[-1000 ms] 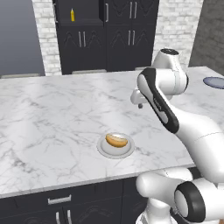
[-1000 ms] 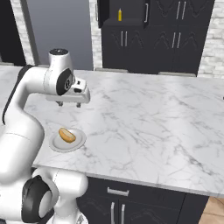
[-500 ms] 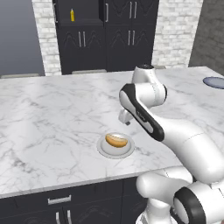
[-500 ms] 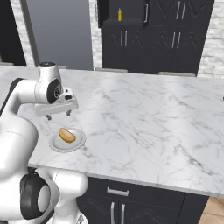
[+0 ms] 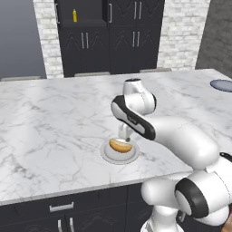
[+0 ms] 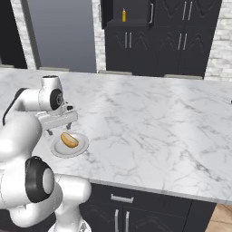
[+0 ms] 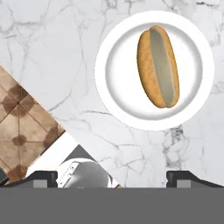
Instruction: Move the hot dog bun to the plate on the dining table and place the condiment next to that plate. Then navigate to the fridge and take the sausage and place it on the plate as well.
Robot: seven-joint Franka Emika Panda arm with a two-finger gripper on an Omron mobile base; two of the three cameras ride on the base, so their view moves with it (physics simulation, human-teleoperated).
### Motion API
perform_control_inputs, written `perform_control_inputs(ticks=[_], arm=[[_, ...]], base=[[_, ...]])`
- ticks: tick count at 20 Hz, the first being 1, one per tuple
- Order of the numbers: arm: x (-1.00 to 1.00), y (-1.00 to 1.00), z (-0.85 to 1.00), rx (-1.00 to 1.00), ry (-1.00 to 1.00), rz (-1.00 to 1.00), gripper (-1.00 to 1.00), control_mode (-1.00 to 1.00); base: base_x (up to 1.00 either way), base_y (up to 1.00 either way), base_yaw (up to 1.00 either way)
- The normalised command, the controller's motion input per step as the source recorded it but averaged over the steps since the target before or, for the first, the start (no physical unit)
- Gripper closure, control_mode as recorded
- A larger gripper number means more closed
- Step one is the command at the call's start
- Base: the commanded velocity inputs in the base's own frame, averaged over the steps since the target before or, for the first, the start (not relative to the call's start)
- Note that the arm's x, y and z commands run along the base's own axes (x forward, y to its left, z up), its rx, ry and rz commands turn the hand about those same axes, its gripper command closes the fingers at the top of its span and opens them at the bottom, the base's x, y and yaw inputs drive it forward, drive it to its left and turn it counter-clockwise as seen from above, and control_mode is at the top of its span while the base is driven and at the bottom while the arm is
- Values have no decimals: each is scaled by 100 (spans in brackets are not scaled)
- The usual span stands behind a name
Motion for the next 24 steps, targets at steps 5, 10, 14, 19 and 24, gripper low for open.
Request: perform_control_inputs(ticks=[5, 10, 14, 19, 24], arm=[[46, 0, -47, 0, 1, 0, -100, -100], [43, 1, -45, 0, 2, 0, -100, -100], [28, 6, -42, -2, 5, 0, -100, -100], [25, 3, -29, 0, 2, 0, -100, -100], [37, 3, -26, 0, 3, 0, -100, -100]], base=[[0, 0, 0], [0, 0, 0], [0, 0, 0], [0, 0, 0], [0, 0, 0]])
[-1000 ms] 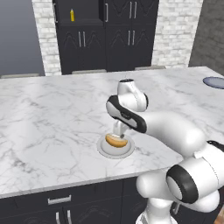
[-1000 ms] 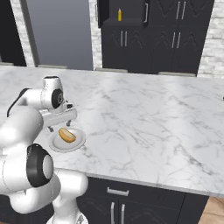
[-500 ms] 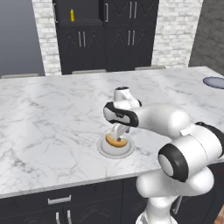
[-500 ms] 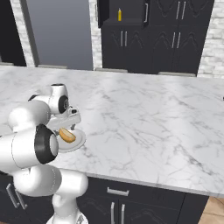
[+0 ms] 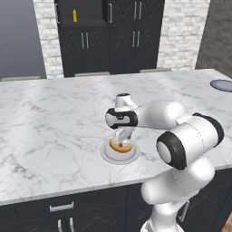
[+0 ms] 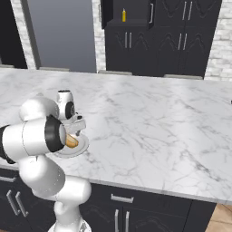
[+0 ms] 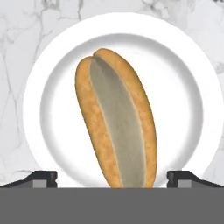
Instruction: Move the hot dog bun to the plate on the dining table and place the condiment next to that plate. Then navigate to the fridge and take the sausage and place it on the plate as well.
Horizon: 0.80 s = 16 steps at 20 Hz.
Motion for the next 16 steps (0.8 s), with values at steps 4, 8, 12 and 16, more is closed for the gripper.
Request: perform_control_inputs(ticks=[4, 8, 12, 16], arm=[[42, 2, -23, 0, 4, 0, -100, -100], [18, 1, -24, 0, 4, 0, -100, -100], [2, 7, -25, 0, 4, 0, -100, -100], [0, 8, -23, -1, 4, 0, -100, -100]], base=[[0, 0, 0], [0, 0, 0], [0, 0, 0], [0, 0, 0]])
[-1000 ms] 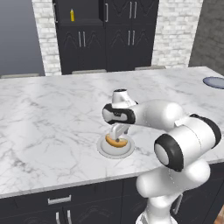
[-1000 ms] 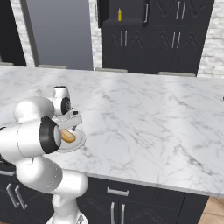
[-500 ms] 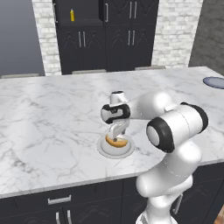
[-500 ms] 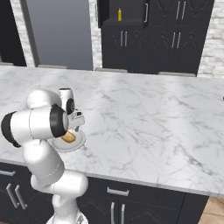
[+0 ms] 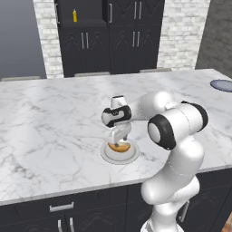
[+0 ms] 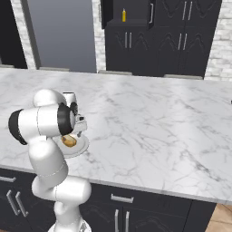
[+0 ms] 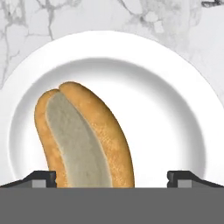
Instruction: Move the hot dog bun to the plate on the dining table and place the condiment next to that plate. Then navigate to the fridge and take the sausage and place it on the plate as well.
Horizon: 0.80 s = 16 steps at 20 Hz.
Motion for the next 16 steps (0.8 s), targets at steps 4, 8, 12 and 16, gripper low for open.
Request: perform_control_inputs(ticks=[4, 8, 12, 16], arm=[[-1, 6, -16, 0, 1, 0, -100, -100], [-22, 0, -1, 0, 0, 0, -100, -100], [-34, 0, 0, 0, -2, 0, -100, -100], [-18, 0, -1, 0, 0, 0, -100, -100]], base=[[0, 0, 0], [0, 0, 0], [0, 0, 0], [0, 0, 0]])
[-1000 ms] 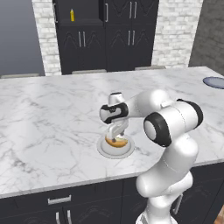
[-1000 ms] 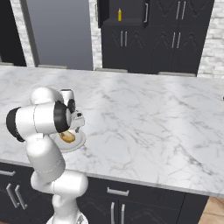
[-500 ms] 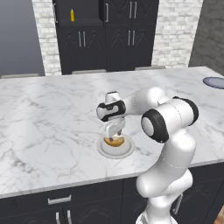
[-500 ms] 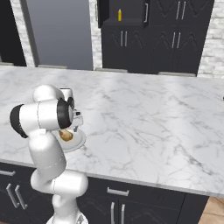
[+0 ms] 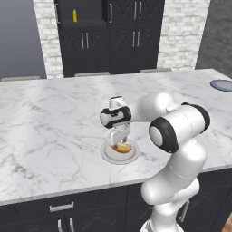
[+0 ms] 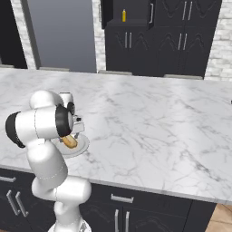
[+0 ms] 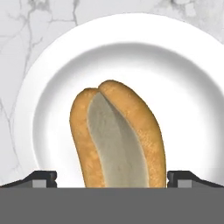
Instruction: Move the hot dog bun to the plate on the dining table and place the condiment next to that plate. Then navigate to the fridge and take the sausage and place it on the plate as well.
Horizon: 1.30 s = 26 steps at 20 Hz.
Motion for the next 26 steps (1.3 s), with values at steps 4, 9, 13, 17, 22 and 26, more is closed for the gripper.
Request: perform_control_inputs(ticks=[4, 9, 13, 17, 22, 26], arm=[[0, 0, -11, 0, 0, 0, -100, -100], [0, 0, -24, 0, 0, 3, -100, -100], [1, 0, -35, 0, -1, 11, -100, -100], [1, 0, -41, 0, -1, 12, -100, -100], [-9, 0, -18, 0, -4, 4, 100, -100], [-53, -4, 26, 0, -24, 0, 100, -100]], base=[[0, 0, 0], [0, 0, 0], [0, 0, 0], [0, 0, 0], [0, 0, 0], [0, 0, 0]])
